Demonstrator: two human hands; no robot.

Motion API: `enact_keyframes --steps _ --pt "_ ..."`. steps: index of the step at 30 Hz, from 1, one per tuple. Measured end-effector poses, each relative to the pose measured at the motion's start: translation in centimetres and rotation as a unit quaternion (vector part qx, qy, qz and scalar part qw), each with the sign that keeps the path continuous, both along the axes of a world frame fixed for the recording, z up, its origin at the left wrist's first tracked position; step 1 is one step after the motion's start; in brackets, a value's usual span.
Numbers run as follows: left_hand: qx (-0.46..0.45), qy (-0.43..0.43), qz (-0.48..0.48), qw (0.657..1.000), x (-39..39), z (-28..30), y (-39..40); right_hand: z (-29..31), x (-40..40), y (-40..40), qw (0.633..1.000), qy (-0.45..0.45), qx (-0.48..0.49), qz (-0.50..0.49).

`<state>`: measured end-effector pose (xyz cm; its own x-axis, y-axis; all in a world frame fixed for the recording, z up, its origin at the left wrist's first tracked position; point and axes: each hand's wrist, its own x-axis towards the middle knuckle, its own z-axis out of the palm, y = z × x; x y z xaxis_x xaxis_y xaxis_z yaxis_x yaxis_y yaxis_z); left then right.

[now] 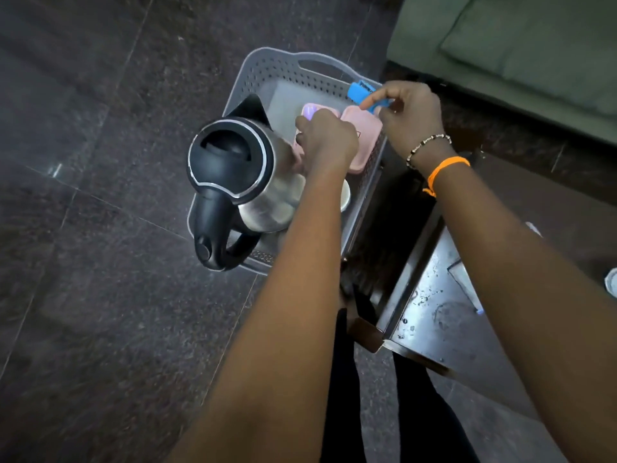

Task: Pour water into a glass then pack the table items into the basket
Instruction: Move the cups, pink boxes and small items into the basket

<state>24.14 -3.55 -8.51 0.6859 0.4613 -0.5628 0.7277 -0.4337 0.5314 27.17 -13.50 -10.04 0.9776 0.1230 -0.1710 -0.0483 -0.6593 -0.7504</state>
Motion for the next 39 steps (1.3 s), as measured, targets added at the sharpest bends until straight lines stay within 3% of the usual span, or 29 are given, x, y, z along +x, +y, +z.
enact_keyframes --steps 4,10,15,20,24,28,32,36,39 --pt "-0.002 0.046 -0.02 0.999 1.0 -1.4 1.0 -0.6 2.1 1.3 0.999 0.017 -0.027 0.037" --pt "-0.033 0.086 -0.052 0.994 1.7 -2.2 1.7 -2.3 4.6 4.1 0.982 0.003 -0.144 0.126" --pt "-0.04 0.078 -0.034 0.996 1.6 -2.8 1.6 -3.6 5.1 5.3 0.969 0.026 -0.198 0.144" --pt "0.014 0.026 -0.006 1.0 2.4 -2.8 1.8 -3.7 5.7 5.6 0.964 0.033 -0.214 0.156" --pt "0.037 0.06 0.01 0.997 3.8 -2.5 2.7 -4.1 6.2 5.8 0.95 0.034 -0.24 0.196" --pt "0.021 0.054 -0.033 0.998 3.6 -3.0 2.7 -4.8 6.2 5.9 0.944 0.058 -0.25 0.209" --pt "0.008 -0.04 -0.036 0.999 2.2 -3.1 1.9 -4.2 5.8 5.1 0.966 0.052 -0.197 0.16" --pt "-0.033 -0.133 0.039 0.99 -0.4 -2.2 0.8 -2.3 3.8 2.6 0.994 0.011 -0.094 0.063" --pt "-0.021 -0.19 0.042 0.981 -2.6 -1.4 -1.4 -1.5 0.8 -0.6 0.999 0.036 0.015 -0.007"
